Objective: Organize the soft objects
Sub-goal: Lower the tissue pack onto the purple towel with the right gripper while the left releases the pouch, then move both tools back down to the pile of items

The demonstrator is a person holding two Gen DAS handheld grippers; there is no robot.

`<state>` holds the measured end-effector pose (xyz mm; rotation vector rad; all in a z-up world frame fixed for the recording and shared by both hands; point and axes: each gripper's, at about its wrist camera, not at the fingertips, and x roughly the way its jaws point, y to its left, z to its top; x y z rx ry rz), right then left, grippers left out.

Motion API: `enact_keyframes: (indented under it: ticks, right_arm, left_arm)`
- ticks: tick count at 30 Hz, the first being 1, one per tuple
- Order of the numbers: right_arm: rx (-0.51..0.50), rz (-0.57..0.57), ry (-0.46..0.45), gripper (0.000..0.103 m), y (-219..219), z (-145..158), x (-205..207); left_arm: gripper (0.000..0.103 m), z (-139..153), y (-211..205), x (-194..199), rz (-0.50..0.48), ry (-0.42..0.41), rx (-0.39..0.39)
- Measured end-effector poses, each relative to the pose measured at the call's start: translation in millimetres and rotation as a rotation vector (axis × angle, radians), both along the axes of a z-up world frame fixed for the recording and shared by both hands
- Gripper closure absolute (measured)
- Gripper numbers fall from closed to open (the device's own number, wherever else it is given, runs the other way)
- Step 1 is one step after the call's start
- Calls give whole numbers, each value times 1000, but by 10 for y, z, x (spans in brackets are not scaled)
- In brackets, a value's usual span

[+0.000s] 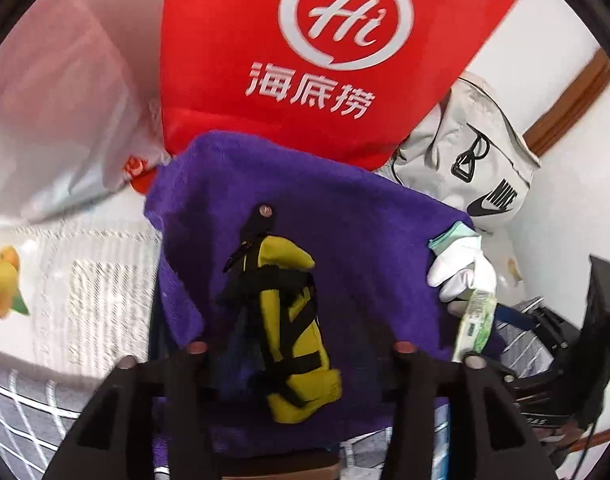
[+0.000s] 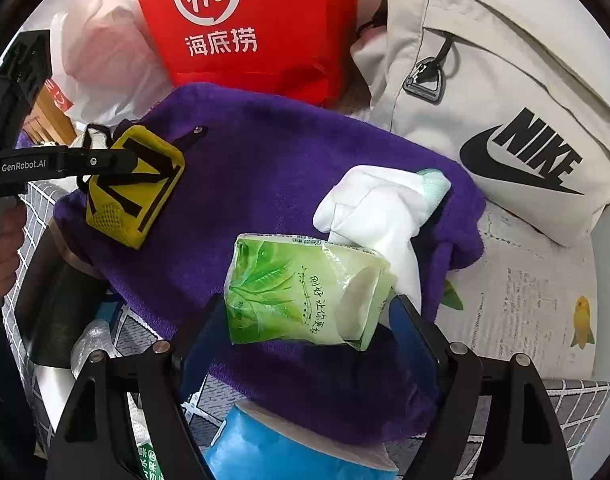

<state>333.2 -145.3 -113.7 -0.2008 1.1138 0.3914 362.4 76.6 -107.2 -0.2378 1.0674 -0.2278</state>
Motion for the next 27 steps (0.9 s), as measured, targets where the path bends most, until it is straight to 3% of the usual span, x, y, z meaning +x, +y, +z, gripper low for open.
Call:
enact_keyframes:
  ticks: [5, 8, 12, 22, 27]
  right_arm:
    - [31, 6, 5, 22, -46, 67, -2]
    - [26, -18, -4, 22, -110, 109, -33]
    - [60, -45, -23, 22, -150, 221, -115]
    - [129, -50, -98, 22, -66, 612, -737]
    - [85, -29, -158, 22, 24, 746, -1198]
  left_arm:
    - [35, 193, 23, -82, -2, -56, 58]
    - [34, 283, 53, -133, 10, -74, 95]
    - [34, 378, 84, -190, 19, -83, 83]
    - [34, 788, -58, -542, 22, -161, 98]
    - [34, 923, -144, -894, 4, -181, 131]
